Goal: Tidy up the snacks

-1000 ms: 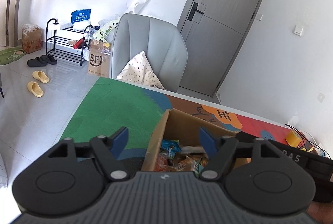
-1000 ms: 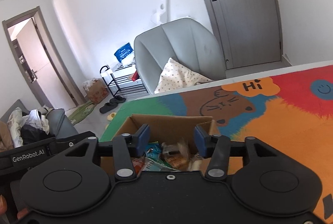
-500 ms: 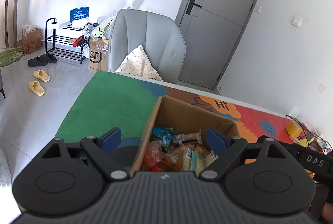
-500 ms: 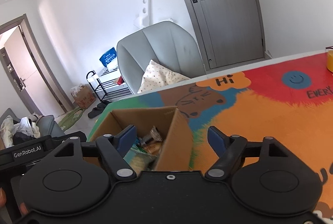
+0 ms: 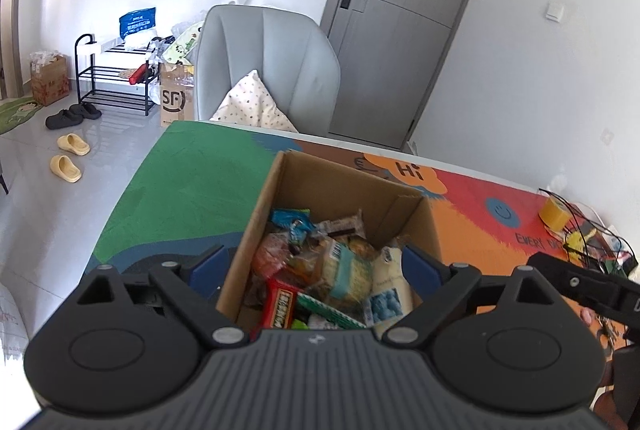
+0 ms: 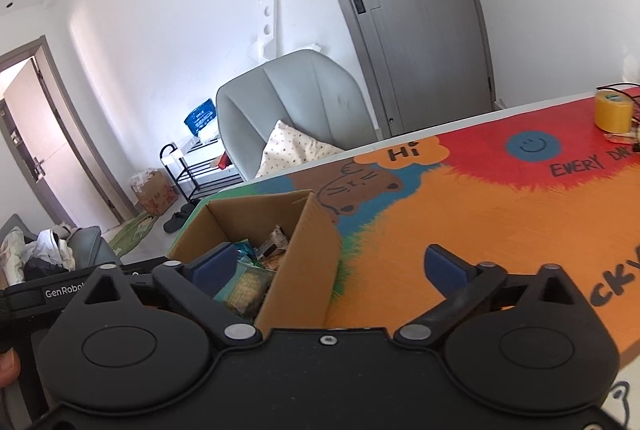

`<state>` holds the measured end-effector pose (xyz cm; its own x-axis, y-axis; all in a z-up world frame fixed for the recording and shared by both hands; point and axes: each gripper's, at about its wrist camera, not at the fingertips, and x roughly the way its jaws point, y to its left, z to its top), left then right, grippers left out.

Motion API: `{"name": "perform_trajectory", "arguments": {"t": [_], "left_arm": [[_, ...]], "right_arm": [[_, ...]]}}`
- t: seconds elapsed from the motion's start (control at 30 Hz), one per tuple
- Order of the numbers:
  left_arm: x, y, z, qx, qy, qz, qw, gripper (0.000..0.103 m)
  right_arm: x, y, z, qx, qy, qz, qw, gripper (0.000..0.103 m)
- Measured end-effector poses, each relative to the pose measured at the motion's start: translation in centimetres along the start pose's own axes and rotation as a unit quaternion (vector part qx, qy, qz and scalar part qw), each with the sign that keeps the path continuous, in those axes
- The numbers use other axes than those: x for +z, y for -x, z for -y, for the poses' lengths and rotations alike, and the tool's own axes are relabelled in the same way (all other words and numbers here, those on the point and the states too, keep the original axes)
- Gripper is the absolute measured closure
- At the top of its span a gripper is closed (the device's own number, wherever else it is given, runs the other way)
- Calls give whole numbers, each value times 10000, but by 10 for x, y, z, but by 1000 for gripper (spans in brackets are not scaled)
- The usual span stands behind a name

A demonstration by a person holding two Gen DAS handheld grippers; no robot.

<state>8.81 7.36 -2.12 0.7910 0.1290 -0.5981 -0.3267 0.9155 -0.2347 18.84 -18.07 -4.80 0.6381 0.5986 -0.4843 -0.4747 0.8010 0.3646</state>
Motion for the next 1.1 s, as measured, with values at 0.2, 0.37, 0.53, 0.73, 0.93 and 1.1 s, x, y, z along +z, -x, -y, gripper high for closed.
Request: {"name": "perform_trajectory", "arguments": {"t": [0.2,0.37,0.53,0.73,0.93,1.1], "left_arm": [[-6,9,13,-23,-194,-12,9998,10],[-12,18,22,-113,-300,-15,9995,10],[-18,28,29,-262,-450,-35,9986,10],[-24,45,35,-337,-539,73,9980,0],[-27,61,40,-437,-746,105,9962,0],[-29,78,42,-552,-875,195,9944,0]], "right_arm": [[-6,20,14,-133,-133,67,9998,0],[-13,36,26,-290,-259,147,9991,0],[-20,53,32,-407,-282,233,9985,0],[-23,77,32,-505,-230,339,9979,0],[-25,96,32,-569,-183,374,9975,0],[-27,112,33,-570,-162,368,9976,0]]}}
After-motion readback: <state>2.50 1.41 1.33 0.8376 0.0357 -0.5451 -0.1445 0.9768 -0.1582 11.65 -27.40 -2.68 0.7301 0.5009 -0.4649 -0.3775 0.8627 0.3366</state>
